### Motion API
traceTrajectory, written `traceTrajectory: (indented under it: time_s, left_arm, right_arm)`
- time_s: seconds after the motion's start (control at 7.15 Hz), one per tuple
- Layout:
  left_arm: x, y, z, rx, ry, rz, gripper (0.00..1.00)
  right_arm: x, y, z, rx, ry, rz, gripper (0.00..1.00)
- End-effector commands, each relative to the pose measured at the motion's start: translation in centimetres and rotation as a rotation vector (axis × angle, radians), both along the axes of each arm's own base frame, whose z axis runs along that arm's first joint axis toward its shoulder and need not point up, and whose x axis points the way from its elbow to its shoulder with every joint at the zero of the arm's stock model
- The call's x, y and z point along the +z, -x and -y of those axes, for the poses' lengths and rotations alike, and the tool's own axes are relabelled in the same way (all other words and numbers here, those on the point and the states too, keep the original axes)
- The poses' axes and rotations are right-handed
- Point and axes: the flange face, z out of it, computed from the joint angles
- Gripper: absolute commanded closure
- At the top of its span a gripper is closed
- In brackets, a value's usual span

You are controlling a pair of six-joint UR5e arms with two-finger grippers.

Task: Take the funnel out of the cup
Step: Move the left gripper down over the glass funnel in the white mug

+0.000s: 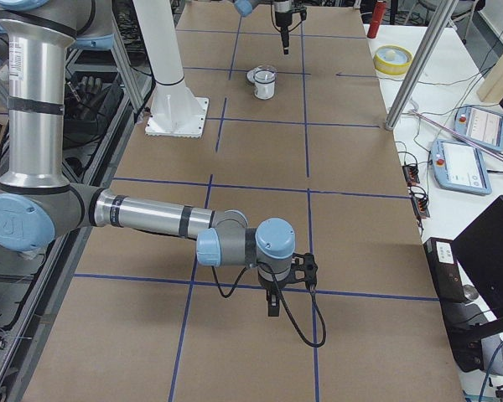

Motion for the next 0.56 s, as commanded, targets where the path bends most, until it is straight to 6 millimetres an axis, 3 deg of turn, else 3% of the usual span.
traceTrajectory:
  time_s: [0.0,0.14,0.42]
  left_arm:
    - [-1.7,-6.8,-4.4,-0.037,0.06,0.032,0.0]
    - [-1.6,-8.5,-5.5,-0.03,0.049,0.064,0.0]
    - [-1.1,-12.3,-5.2,-0.049,0.058,0.11,0.03]
  right_arm:
    - [0.0,0.0,0.0,0.0,0.0,0.0,0.0]
    - [0.0,0.0,0.0,0.0,0.0,0.0,0.0]
    - [0.0,0.0,0.0,0.0,0.0,0.0,0.0]
